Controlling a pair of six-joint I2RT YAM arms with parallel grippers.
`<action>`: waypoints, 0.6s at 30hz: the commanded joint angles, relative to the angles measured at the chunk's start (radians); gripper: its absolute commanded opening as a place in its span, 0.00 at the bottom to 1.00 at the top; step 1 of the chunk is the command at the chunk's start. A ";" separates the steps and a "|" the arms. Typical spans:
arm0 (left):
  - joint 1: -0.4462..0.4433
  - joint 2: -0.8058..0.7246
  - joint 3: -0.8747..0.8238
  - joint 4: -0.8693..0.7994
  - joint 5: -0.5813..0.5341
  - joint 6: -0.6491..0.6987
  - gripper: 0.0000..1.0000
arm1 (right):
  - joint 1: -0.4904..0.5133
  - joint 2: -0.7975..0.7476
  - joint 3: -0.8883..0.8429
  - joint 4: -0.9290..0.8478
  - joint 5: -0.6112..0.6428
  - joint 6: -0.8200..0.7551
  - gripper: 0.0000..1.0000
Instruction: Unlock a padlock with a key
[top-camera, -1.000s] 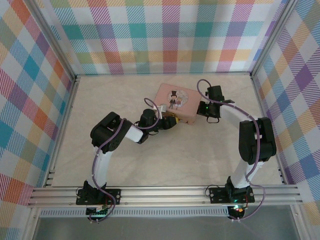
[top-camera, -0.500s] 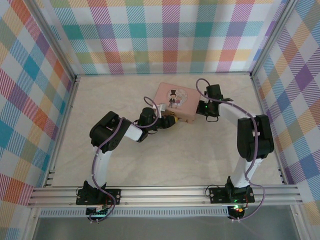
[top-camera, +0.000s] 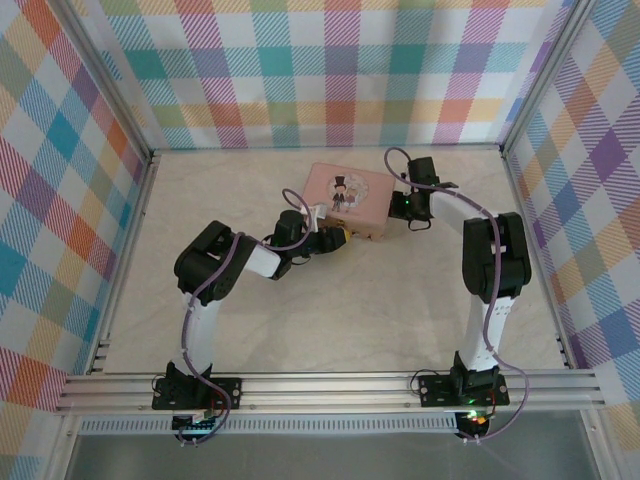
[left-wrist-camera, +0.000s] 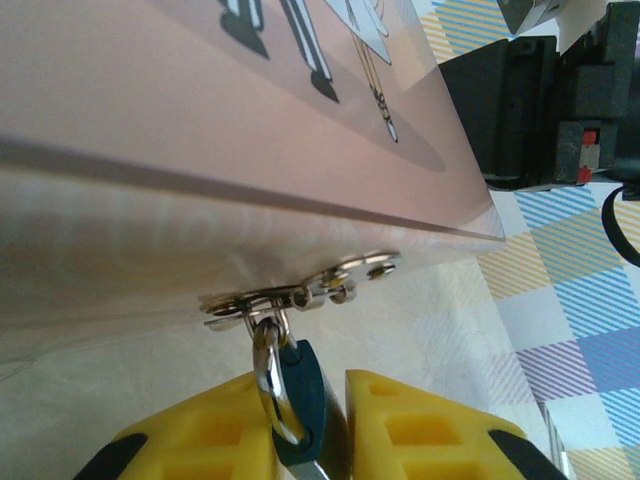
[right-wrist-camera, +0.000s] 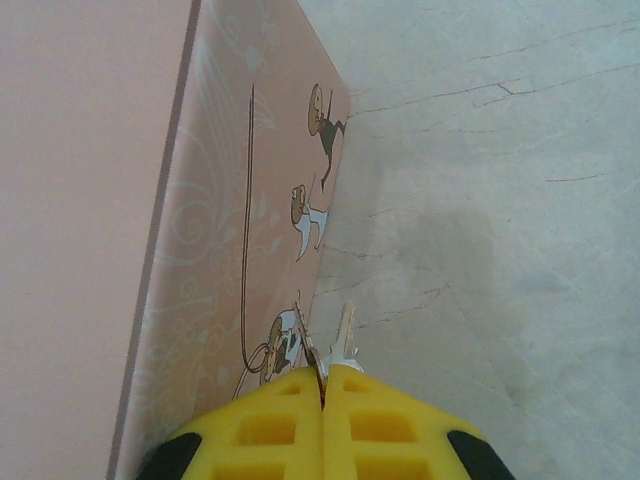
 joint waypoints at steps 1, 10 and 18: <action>-0.028 0.004 -0.040 -0.223 0.173 -0.115 0.21 | 0.010 -0.037 -0.007 0.029 -0.051 -0.024 0.00; -0.030 -0.061 0.008 -0.213 0.149 -0.206 0.21 | -0.057 -0.328 -0.247 0.035 -0.103 0.010 0.00; -0.044 -0.111 0.067 -0.285 0.150 -0.219 0.21 | -0.060 -0.612 -0.457 0.135 -0.312 0.107 0.00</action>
